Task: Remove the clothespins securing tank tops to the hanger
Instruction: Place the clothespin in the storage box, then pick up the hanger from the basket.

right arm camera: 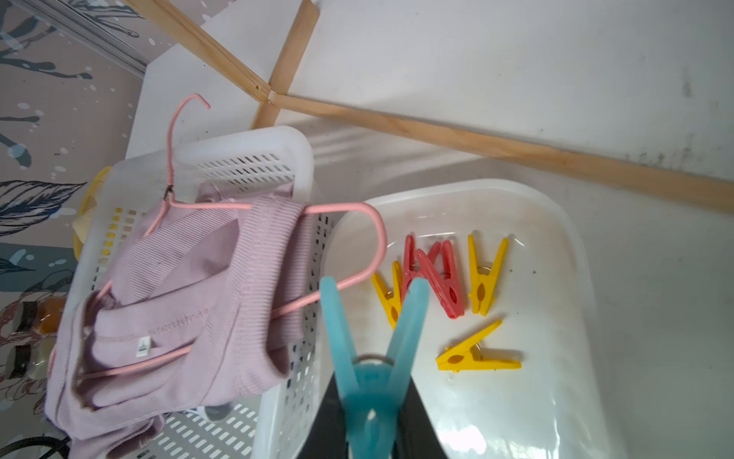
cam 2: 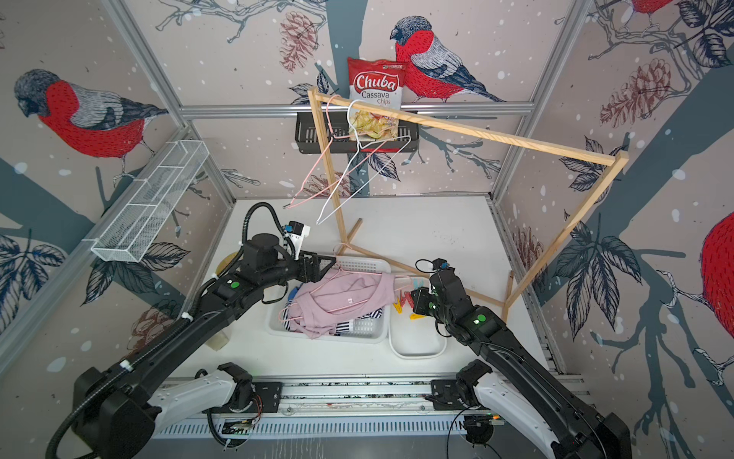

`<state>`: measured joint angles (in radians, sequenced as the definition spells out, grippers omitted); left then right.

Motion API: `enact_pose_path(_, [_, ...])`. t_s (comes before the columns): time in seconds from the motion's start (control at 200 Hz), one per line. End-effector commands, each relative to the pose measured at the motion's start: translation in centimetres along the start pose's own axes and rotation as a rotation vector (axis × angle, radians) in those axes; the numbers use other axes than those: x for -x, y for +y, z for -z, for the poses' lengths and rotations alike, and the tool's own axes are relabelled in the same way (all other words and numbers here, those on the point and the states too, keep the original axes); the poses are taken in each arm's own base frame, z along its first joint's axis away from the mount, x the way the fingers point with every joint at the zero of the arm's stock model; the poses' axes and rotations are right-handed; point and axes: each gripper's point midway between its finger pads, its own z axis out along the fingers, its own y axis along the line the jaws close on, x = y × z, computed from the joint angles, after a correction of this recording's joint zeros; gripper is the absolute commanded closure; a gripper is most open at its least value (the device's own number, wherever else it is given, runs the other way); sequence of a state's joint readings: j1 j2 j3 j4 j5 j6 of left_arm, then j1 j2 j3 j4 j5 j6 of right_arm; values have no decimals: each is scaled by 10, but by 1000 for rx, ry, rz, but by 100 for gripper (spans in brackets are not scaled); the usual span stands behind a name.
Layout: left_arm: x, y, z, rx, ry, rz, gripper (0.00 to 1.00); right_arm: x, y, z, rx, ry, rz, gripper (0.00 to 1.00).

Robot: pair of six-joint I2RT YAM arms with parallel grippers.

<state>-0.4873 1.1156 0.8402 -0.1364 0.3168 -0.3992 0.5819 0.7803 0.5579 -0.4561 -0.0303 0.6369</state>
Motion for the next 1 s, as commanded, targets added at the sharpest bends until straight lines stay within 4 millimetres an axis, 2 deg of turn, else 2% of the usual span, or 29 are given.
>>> enact_pose_path(0.0, [15,17,-6,68,-107,134,15,-2,-7,-6,-6,-7,-44,89])
enact_pose_path(0.305, [3,42,-30,145,-100,250,14,-15,-21,-21,-10,21,-89,86])
enact_pose_path(0.45, [-8,52,-47,181,-33,313,14,-20,-31,-31,-39,43,-98,82])
enact_pose_path(0.8, [-12,40,-80,108,47,317,18,-29,-40,-57,-67,111,-79,71])
enact_pose_path(0.916, [-12,39,-86,102,64,311,19,-30,-41,-60,-67,119,-78,63])
enact_pose_path(0.996, [-14,38,-90,99,88,304,20,-28,-40,-59,-65,111,-78,63])
